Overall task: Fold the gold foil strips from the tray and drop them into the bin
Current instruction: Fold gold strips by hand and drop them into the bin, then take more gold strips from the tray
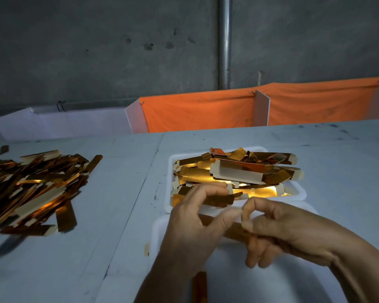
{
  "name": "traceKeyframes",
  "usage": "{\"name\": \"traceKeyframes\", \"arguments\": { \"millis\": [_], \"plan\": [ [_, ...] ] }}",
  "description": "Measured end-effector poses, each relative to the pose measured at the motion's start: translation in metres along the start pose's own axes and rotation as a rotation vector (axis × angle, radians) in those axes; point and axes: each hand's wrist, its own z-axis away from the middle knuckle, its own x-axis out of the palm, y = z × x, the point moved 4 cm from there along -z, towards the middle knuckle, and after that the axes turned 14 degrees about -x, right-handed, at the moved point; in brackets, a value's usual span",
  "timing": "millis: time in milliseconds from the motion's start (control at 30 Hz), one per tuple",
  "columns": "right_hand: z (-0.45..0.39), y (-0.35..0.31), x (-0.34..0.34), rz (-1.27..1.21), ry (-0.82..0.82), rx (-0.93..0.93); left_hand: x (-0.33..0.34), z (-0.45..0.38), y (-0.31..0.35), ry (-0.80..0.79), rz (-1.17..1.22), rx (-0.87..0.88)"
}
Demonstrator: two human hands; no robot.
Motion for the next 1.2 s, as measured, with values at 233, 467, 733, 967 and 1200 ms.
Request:
{"name": "traceKeyframes", "arguments": {
  "millis": [233, 467, 733, 967, 1200],
  "plan": [
    [-0.006, 0.025, 0.013, 0.845, -0.226, 0.358, -0.011, 0.0, -0.007, 0.436, -0.252, 0.041],
    [-0.022, 0.048, 0.023, 0.991, -0.212, 0.387, -0.012, -0.004, -0.019, 0.494, -0.344, -0.129],
    [-0.025, 0.011, 0.019, 1.272, 0.452, -0.398, -0.003, -0.006, -0.017, 0.383, -0.484, -0.108],
    [-0.056, 0.016, 0.003, 1.61, 0.351, -0.362, 0.0, -0.007, -0.015, 0.352, -0.51, -0.112],
    [-0.047, 0.005, 0.001, 1.502, 0.555, -0.584, -0.001, -0.007, -0.013, 0.354, -0.466, -0.085]
  ]
}}
